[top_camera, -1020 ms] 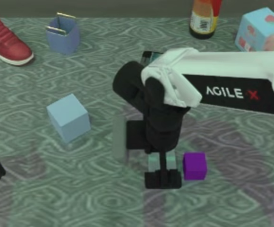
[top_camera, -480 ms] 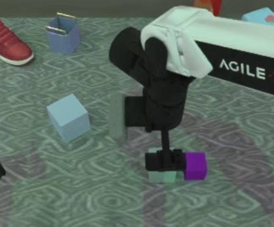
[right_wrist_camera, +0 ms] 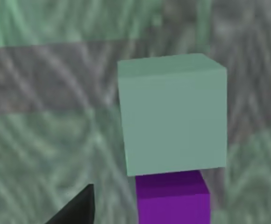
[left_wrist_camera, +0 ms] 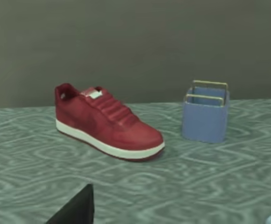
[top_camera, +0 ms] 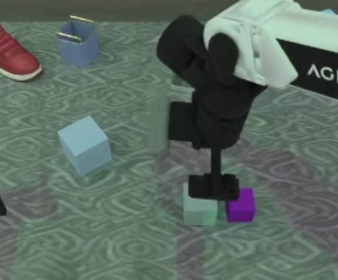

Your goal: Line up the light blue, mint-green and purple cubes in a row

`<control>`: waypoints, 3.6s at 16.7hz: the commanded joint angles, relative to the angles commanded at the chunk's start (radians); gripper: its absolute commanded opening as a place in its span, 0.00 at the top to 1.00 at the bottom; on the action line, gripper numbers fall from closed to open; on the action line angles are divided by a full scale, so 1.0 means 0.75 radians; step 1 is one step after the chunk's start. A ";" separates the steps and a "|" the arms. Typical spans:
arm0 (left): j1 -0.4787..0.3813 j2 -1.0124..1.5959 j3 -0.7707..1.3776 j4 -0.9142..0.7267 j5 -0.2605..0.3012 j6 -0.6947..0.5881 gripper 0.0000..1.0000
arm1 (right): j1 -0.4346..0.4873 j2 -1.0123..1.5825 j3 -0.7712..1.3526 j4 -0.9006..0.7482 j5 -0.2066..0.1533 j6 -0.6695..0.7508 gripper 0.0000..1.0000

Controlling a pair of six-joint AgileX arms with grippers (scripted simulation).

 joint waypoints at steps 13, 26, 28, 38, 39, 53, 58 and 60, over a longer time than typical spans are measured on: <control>-0.231 1.638 1.304 -0.923 -0.007 0.478 0.00 | -0.615 -1.599 -1.288 0.901 -0.053 0.571 0.00; -0.387 2.667 2.187 -1.517 -0.002 0.791 0.00 | -0.968 -2.661 -2.226 1.531 0.032 0.999 0.00; -0.387 2.668 2.188 -1.517 -0.002 0.792 0.00 | -0.968 -2.662 -2.226 1.532 0.032 0.999 0.00; -0.384 2.750 1.995 -1.230 -0.001 0.794 0.00 | -0.968 -2.662 -2.226 1.532 0.032 0.999 0.00; -0.385 2.767 1.959 -1.176 -0.001 0.795 0.00 | -0.968 -2.662 -2.226 1.532 0.032 0.999 0.00; -0.385 2.798 1.901 -1.100 -0.001 0.796 0.60 | -0.968 -2.662 -2.226 1.532 0.032 0.999 0.00; -0.385 2.798 1.901 -1.100 -0.001 0.796 0.98 | -0.968 -2.662 -2.226 1.532 0.032 0.999 0.00; -0.385 2.798 1.901 -1.100 -0.001 0.796 1.00 | -0.968 -2.662 -2.226 1.532 0.032 0.999 0.00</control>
